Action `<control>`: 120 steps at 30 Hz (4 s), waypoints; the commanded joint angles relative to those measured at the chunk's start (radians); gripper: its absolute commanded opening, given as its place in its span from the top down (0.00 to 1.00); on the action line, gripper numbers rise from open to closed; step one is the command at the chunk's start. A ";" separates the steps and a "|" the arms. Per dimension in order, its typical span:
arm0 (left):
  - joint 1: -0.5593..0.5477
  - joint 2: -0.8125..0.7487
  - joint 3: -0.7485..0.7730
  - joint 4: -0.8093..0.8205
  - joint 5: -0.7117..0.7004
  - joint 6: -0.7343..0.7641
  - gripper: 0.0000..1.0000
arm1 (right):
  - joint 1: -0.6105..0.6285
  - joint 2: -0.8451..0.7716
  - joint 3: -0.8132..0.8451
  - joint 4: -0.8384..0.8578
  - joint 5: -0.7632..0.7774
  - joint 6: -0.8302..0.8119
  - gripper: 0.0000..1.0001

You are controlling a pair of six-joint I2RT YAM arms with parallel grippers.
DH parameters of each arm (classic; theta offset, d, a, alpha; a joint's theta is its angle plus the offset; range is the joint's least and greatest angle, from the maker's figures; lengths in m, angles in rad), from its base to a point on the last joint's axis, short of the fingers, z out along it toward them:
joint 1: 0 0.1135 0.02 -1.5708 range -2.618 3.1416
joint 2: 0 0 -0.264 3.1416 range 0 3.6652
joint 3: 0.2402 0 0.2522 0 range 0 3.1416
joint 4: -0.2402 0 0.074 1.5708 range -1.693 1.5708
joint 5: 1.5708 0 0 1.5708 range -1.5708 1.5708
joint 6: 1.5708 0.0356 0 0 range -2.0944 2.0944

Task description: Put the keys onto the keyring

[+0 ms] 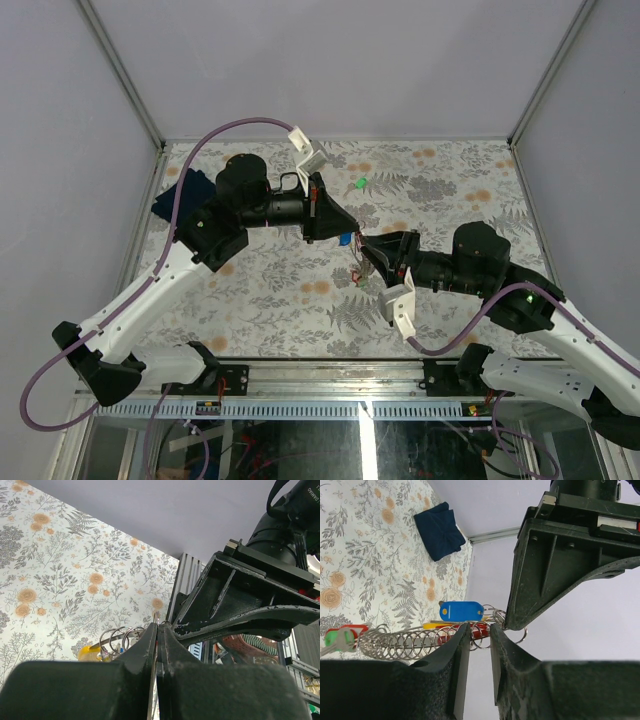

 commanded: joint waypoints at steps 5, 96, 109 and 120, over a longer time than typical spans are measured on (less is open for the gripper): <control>0.004 -0.019 0.011 0.062 0.008 -0.009 1.00 | 0.011 -0.018 -0.006 0.110 0.023 0.027 0.78; 0.011 -0.300 -0.435 0.699 0.126 0.067 0.66 | 0.010 0.112 0.230 0.152 -0.008 1.187 1.00; 0.010 -0.257 -0.413 0.698 0.157 0.050 0.66 | 0.010 0.092 0.203 0.221 -0.032 1.191 1.00; 0.004 -0.234 -0.383 0.700 0.168 0.047 0.71 | 0.010 0.098 0.197 0.224 -0.047 1.189 1.00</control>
